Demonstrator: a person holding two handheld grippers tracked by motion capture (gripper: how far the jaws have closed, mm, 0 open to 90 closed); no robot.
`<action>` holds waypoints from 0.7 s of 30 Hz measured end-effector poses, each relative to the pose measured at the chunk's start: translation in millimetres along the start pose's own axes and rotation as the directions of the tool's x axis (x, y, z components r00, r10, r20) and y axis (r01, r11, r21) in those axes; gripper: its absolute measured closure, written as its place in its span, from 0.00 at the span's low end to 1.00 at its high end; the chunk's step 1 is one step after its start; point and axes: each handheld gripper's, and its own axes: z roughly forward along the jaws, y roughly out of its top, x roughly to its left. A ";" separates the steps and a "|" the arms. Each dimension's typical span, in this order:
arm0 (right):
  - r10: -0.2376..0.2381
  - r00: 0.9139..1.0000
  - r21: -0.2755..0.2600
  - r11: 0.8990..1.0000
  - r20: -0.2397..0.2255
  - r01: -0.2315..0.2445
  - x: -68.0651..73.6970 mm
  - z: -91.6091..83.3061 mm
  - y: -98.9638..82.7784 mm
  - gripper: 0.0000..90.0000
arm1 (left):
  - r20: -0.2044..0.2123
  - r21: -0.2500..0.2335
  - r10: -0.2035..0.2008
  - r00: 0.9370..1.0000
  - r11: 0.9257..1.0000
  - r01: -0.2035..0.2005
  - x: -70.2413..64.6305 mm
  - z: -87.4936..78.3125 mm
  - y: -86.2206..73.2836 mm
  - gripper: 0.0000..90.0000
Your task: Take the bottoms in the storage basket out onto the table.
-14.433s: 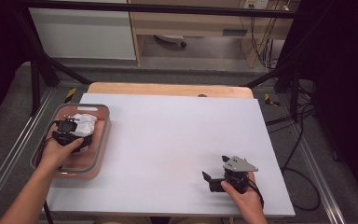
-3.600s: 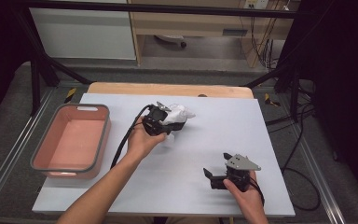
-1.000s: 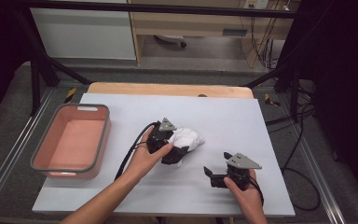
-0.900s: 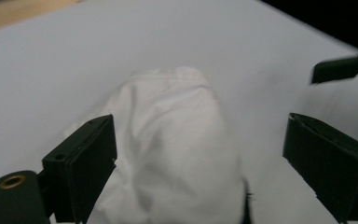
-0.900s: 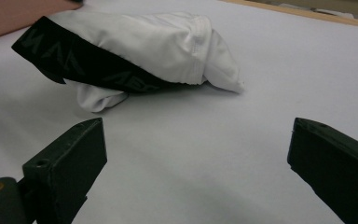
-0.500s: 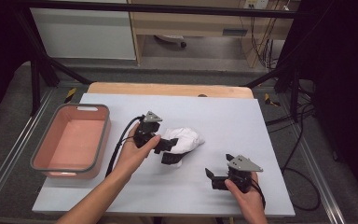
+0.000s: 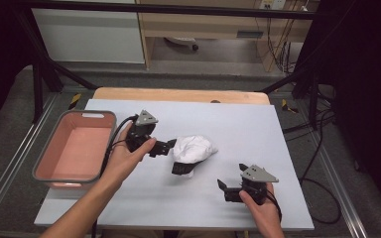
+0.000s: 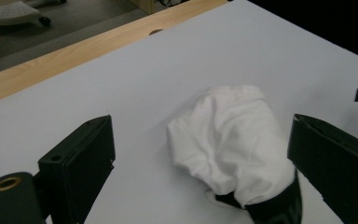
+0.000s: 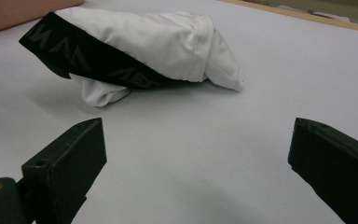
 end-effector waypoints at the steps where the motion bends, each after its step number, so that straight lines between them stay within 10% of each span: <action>1: -0.003 1.000 0.003 1.000 0.000 0.003 0.3 0.2 0.3 0.05 | -0.007 -0.002 -0.002 1.000 1.000 0.002 2.9 -2.9 -0.9 0.08; 21: -0.021 1.000 0.002 1.000 -0.004 0.021 0.6 -2.1 0.6 0.06 | -0.079 -0.050 0.008 0.997 0.999 -0.012 42.6 -61.5 -10.4 0.08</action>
